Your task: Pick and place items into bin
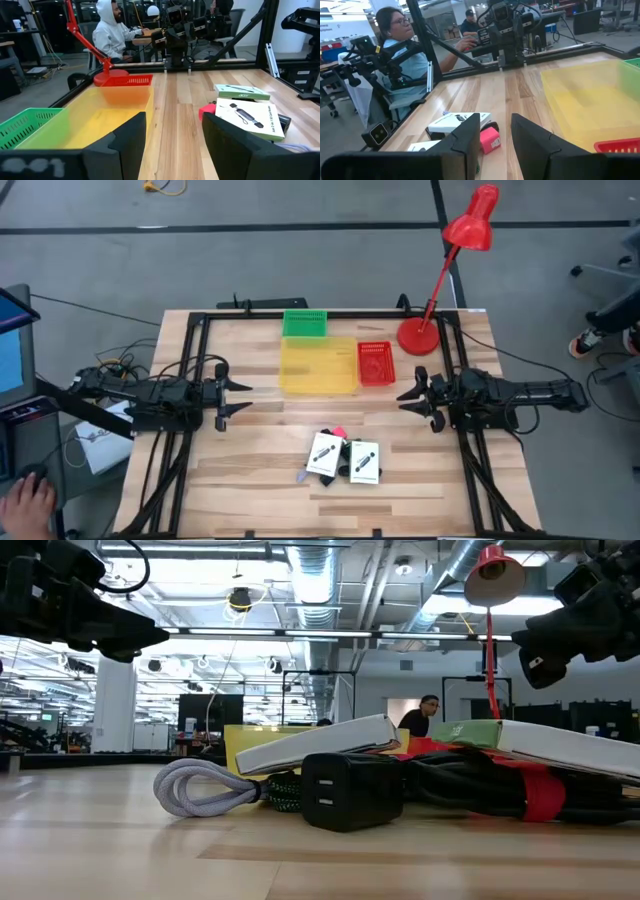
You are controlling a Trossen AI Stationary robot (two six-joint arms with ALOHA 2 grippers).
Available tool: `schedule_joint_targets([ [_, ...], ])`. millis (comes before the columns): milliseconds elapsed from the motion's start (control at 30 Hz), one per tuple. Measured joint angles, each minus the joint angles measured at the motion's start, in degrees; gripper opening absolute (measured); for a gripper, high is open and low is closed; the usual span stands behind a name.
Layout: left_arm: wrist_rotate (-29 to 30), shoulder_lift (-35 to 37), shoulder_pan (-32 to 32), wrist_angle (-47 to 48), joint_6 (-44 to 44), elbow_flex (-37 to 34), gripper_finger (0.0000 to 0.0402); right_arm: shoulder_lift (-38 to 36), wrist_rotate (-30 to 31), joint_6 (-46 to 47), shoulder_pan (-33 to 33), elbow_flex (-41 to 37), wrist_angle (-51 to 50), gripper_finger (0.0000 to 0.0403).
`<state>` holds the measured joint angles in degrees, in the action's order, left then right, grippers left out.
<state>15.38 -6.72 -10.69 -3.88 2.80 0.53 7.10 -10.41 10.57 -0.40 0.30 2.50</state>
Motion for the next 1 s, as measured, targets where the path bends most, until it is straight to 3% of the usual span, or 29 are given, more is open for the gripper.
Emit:
schedule_joint_targets([
  [1000,0.0,0.0,0.0,0.0,-0.4,0.0,0.0185,0.0,0.0,0.0,0.0,0.0,0.0,0.0104],
])
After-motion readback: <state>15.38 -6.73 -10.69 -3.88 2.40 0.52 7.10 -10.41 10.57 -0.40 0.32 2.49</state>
